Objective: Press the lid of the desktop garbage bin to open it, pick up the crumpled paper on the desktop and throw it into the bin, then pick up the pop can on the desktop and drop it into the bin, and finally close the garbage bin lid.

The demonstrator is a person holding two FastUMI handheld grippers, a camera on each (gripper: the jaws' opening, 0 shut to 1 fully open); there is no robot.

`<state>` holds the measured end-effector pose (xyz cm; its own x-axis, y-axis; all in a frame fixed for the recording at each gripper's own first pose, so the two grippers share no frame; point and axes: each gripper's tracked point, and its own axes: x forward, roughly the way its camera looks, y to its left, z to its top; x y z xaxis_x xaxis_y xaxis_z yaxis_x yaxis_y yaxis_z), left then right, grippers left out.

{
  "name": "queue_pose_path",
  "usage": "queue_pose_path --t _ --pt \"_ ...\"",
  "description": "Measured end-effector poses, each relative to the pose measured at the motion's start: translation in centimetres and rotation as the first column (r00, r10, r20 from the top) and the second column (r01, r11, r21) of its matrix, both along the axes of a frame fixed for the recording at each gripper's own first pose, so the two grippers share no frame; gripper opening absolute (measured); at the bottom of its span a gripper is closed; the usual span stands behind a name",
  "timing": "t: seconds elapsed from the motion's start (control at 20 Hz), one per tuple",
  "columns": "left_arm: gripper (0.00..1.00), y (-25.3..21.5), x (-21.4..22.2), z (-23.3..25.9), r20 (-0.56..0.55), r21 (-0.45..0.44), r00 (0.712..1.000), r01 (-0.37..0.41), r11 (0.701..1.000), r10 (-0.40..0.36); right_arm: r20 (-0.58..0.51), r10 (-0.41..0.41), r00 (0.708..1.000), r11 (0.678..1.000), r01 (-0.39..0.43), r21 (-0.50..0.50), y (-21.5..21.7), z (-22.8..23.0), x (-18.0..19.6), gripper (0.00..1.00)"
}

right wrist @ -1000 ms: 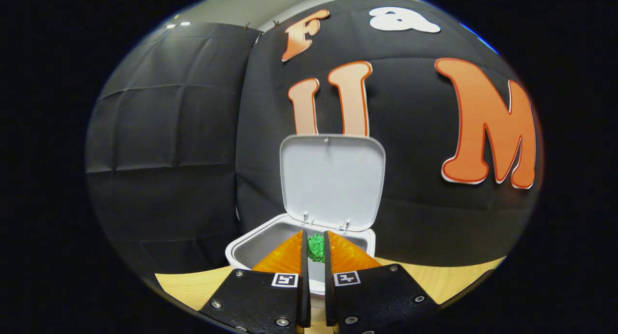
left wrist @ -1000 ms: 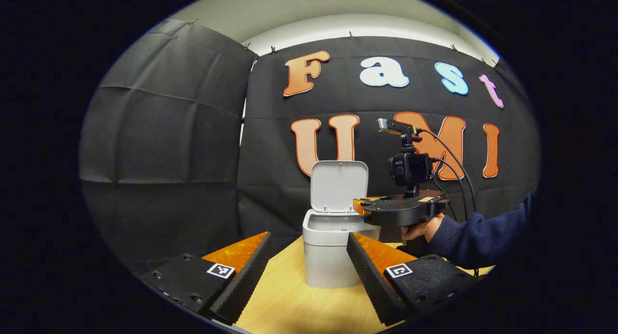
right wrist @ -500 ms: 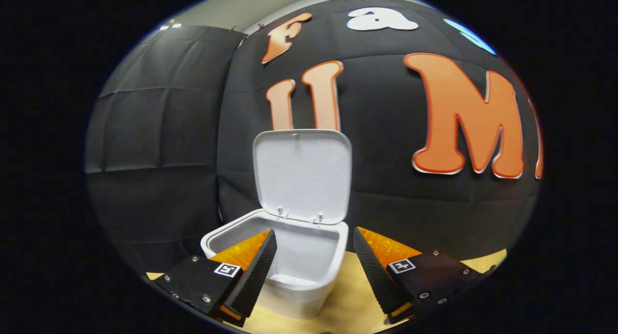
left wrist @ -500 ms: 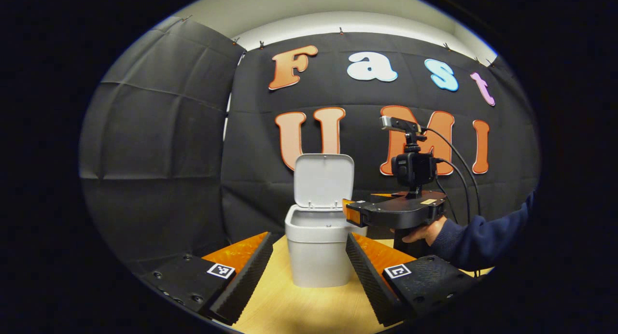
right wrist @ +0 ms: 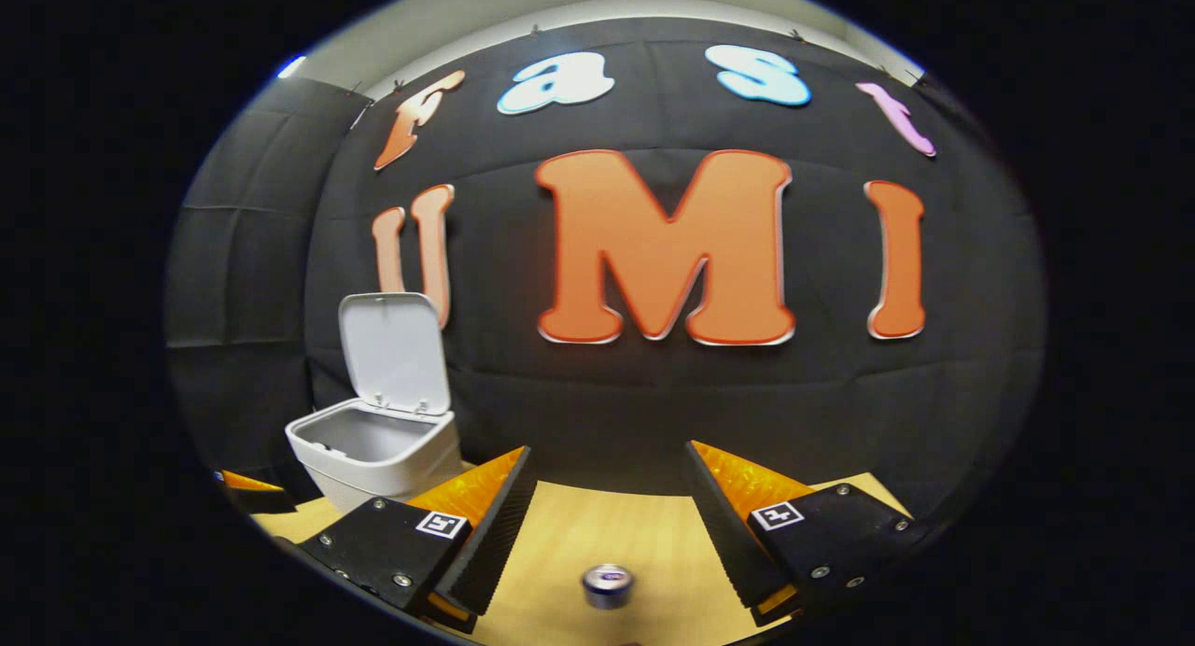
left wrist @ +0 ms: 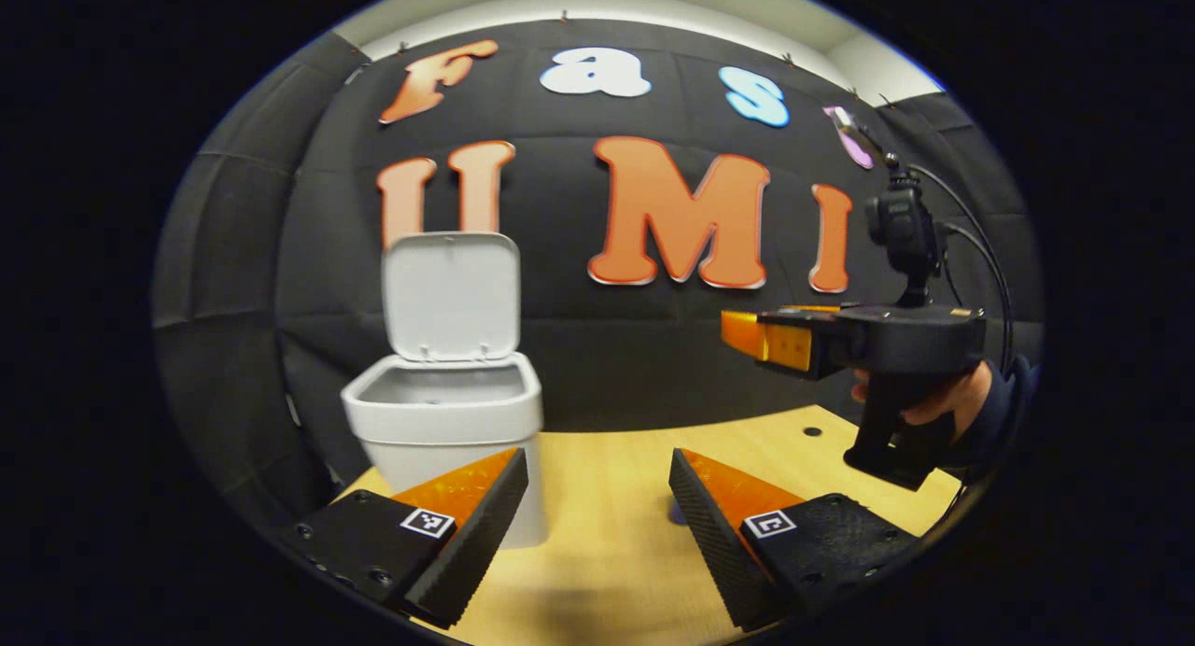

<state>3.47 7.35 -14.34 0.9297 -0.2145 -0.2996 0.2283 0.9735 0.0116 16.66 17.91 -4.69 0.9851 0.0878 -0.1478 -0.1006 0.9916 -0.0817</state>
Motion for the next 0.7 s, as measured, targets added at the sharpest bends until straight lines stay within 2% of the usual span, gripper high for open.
queue_pose_path --t 0.15,0.2,0.25,0.4,0.7 --pt "0.96 -5.2 2.1 -5.3 -0.088 0.007 0.989 0.123 0.992 -0.122 -0.040 -0.092 0.995 0.996 0.091 -0.017 -5.1 -1.0 -1.4 0.95" --pt "0.97 -6.7 2.4 -7.7 -0.173 0.002 0.973 0.153 0.988 -0.150 -0.053 -0.115 0.992 0.993 0.114 -0.016 -6.3 -1.2 -1.9 0.95" --pt "0.97 -7.1 3.4 -9.8 -0.246 0.001 0.957 0.158 0.987 -0.153 -0.062 -0.138 0.988 0.990 0.137 -0.020 -7.3 -1.7 -2.4 0.95" --pt "1.00 -8.4 6.1 -15.0 -0.343 0.018 0.926 0.173 0.985 -0.156 -0.112 -0.184 0.976 0.982 0.180 -0.050 -9.5 -3.4 -4.1 0.94" --pt "1.00 -10.9 11.1 -23.2 -0.393 0.155 0.908 0.220 0.963 -0.144 -0.140 -0.246 0.959 0.968 0.235 -0.093 -11.7 -4.1 -6.3 0.95"
